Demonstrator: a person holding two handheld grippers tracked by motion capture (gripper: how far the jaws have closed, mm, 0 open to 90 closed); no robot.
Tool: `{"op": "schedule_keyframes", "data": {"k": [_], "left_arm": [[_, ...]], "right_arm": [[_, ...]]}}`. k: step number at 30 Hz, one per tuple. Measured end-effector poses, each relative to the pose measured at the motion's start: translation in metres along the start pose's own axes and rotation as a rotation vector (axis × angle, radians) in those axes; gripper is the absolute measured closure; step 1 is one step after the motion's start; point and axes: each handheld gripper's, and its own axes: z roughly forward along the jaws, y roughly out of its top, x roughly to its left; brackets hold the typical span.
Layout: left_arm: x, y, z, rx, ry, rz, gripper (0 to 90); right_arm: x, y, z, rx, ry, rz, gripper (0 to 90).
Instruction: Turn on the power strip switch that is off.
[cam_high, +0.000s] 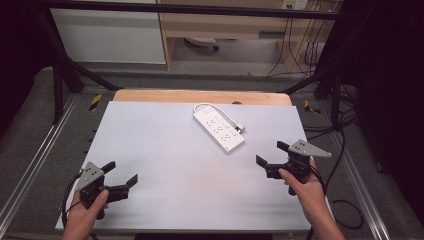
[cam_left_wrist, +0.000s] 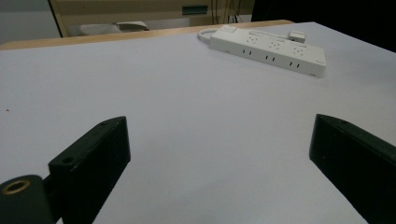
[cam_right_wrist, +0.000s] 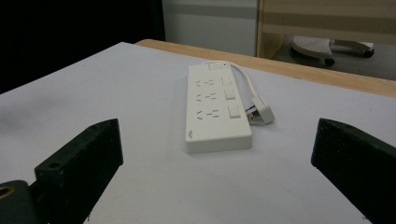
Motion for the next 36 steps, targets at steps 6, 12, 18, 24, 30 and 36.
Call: {"op": "schedule_keyframes", "data": {"k": [6, 12, 18, 24, 30, 36], "left_arm": [[0.0, 0.0, 0.0, 0.006, -0.002, 0.005, 5.4], [0.0, -0.001, 0.001, 0.011, -0.006, 0.002, 5.4], [0.0, -0.001, 0.001, 0.011, -0.005, 0.002, 5.4], [-0.001, -0.001, 0.001, 0.013, -0.007, 0.004, 5.4], [-0.001, -0.001, 0.001, 0.013, -0.008, 0.002, 5.3], [-0.001, -0.001, 0.002, 0.014, -0.009, 0.003, 5.3]], "right_arm": [[-0.002, 0.005, 0.002, -0.01, -0.003, -0.003, 2.6], [-0.006, 0.014, 0.005, -0.014, -0.011, -0.016, 2.6], [-0.01, 0.026, 0.009, -0.013, -0.021, -0.041, 2.8], [-0.014, 0.035, 0.013, -0.013, -0.023, -0.047, 2.8], [-0.016, 0.045, 0.016, -0.016, -0.015, -0.054, 2.6], [-0.017, 0.053, 0.02, -0.023, -0.014, -0.05, 2.6]]}}
